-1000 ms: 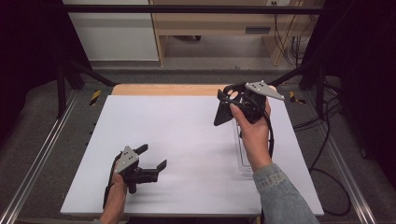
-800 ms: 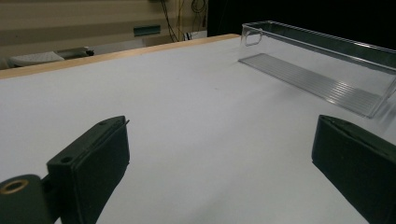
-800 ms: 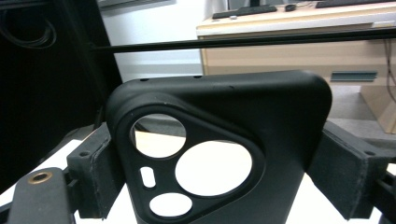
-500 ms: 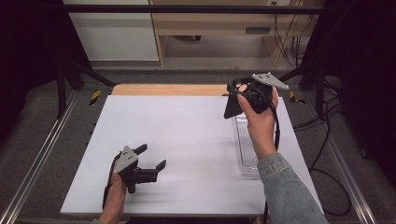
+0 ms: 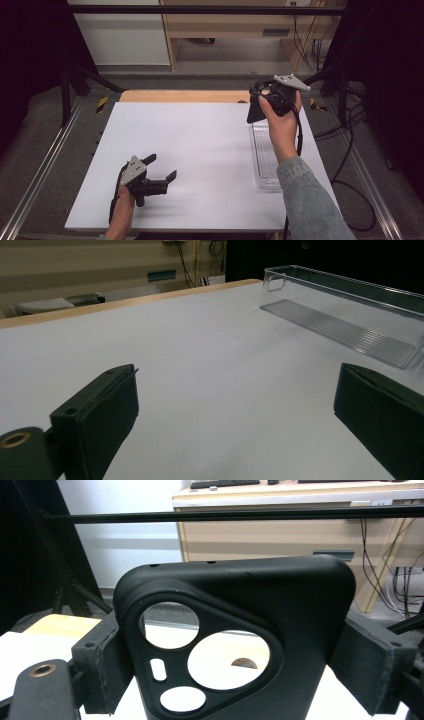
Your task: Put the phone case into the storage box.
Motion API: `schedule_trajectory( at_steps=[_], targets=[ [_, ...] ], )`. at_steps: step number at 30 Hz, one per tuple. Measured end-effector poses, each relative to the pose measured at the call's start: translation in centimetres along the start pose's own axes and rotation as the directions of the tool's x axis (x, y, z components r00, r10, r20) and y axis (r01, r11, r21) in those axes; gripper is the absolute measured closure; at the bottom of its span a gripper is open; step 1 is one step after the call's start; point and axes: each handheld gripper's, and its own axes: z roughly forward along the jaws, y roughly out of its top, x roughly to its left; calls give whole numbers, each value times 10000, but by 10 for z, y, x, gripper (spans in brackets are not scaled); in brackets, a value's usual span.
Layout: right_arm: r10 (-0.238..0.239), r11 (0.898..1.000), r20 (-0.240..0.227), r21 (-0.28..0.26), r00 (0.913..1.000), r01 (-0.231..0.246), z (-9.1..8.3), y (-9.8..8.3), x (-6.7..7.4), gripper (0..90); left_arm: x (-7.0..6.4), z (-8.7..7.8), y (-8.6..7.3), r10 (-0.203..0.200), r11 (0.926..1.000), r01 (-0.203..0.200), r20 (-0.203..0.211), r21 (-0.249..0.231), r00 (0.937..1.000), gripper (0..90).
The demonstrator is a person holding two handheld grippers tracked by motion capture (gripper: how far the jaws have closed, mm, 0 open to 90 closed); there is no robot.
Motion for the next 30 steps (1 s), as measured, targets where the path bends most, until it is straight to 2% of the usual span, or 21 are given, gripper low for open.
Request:
schedule_trajectory(
  at_steps=[15, 22, 26, 30],
  targets=[
    [-214, 9997, 279, 92, 9994, 212, -1, -1, -9, 143, 2, 0, 0, 85, 9999, -84, -115, 90, 9999, 43],
    [-181, 9998, 421, -120, 9990, 186, -7, -3, -15, 143, 9, -4, 1, 120, 9999, -124, -595, -70, 9982, 20],
    [-51, 9998, 455, -169, 9990, 59, -11, -4, -19, 143, 12, -6, 1, 77, 9997, -92, -666, -215, 9977, 21],
    [192, 9998, 643, -32, 9977, -191, -8, -9, -27, 143, 14, -7, 0, 143, 9999, -148, -770, -55, 9969, 23]
  ],
)
